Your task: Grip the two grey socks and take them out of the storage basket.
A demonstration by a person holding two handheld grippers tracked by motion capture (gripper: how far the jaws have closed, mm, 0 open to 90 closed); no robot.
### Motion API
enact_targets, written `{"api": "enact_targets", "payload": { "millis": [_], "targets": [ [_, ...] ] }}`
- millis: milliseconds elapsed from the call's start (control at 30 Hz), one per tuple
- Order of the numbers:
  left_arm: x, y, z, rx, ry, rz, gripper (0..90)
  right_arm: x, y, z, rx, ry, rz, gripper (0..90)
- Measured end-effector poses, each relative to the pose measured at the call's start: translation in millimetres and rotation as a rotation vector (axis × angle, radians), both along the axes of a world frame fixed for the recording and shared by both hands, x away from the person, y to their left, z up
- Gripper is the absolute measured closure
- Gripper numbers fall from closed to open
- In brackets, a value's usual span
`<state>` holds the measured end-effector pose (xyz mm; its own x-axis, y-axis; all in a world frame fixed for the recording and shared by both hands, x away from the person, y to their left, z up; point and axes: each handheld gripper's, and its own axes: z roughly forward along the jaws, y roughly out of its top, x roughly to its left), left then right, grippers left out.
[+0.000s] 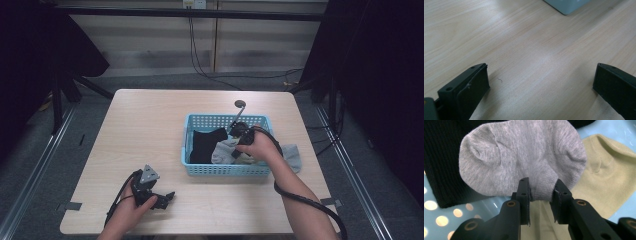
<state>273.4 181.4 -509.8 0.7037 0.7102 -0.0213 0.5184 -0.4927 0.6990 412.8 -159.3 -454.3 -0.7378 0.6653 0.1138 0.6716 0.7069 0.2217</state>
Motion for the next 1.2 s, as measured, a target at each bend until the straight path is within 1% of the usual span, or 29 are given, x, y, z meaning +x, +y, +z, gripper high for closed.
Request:
{"api": "enact_targets", "payload": {
  "millis": [33,67,133,200,233,333,367,467,567,633,700,733,767,800,967,1133,1200],
  "targets": [
    [0.1,0.1,0.1,0.002,-0.001,-0.001,0.0,-0.1,0.6,0.4,-0.001,-0.001,-0.002,71.9],
    [0.1,0.1,0.1,0.002,-0.001,-0.001,0.0,0.6,0.5,0.9,-0.004,-0.007,0.007,72.5],
    [0.1,0.1,0.1,0.002,-0.001,-0.001,0.0,0.6,1.1,2.4,-0.004,-0.002,0.004,73.2],
    [0.1,0.1,0.1,0.002,-0.001,-0.001,0.0,0.9,1.5,5.4,-0.005,-0.009,0.012,73.4],
    [0.1,0.1,0.1,0.002,-0.001,-0.001,0.0,0.9,1.7,9.2,0.0,-0.011,0.014,73.4],
    [0.1,0.1,0.1,0.002,-0.001,-0.001,0.0,0.3,2.1,13.5,-0.007,-0.015,0.022,74.7],
    [0.1,0.1,0.1,0.002,-0.001,-0.001,0.0,0.0,2.3,15.3,-0.018,-0.014,0.023,75.4],
    [0.1,0.1,0.1,0.002,-0.001,-0.001,0.0,0.2,1.0,18.6,-0.016,-0.01,0.035,76.3],
    [0.1,0.1,0.1,0.002,-0.001,-0.001,0.0,0.4,-1.0,22.5,-0.023,-0.013,0.032,77.4],
    [0.1,0.1,0.1,0.002,-0.001,-0.001,0.0,0.9,-2.8,24.9,-0.028,-0.014,0.043,77.9],
    [0.1,0.1,0.1,0.002,0.0,-0.001,0.0,0.5,-3.3,28.1,-0.032,-0.011,0.037,78.4],
    [0.1,0.1,0.2,0.002,-0.001,-0.001,0.0,0.9,-3.9,30.1,-0.04,-0.013,0.044,78.6],
    [0.1,0.1,0.2,0.002,0.0,-0.001,0.0,1.0,-4.5,31.4,-0.036,-0.016,0.046,78.8],
    [0.1,0.1,0.1,0.002,0.0,-0.001,0.0,1.0,-4.7,34.0,-0.046,-0.017,0.044,78.9],
    [0.1,0.1,0.1,0.002,0.0,-0.001,0.0,1.4,-7.4,42.7,-0.048,-0.017,0.053,79.3],
    [0.1,0.1,0.2,0.002,0.0,-0.001,0.0,1.6,-12.0,51.2,-0.031,-0.018,0.044,80.0],
    [0.1,0.3,0.5,0.004,0.004,-0.003,0.0,1.7,-14.1,54.8,-0.041,-0.016,0.051,80.3]
  ]
}}
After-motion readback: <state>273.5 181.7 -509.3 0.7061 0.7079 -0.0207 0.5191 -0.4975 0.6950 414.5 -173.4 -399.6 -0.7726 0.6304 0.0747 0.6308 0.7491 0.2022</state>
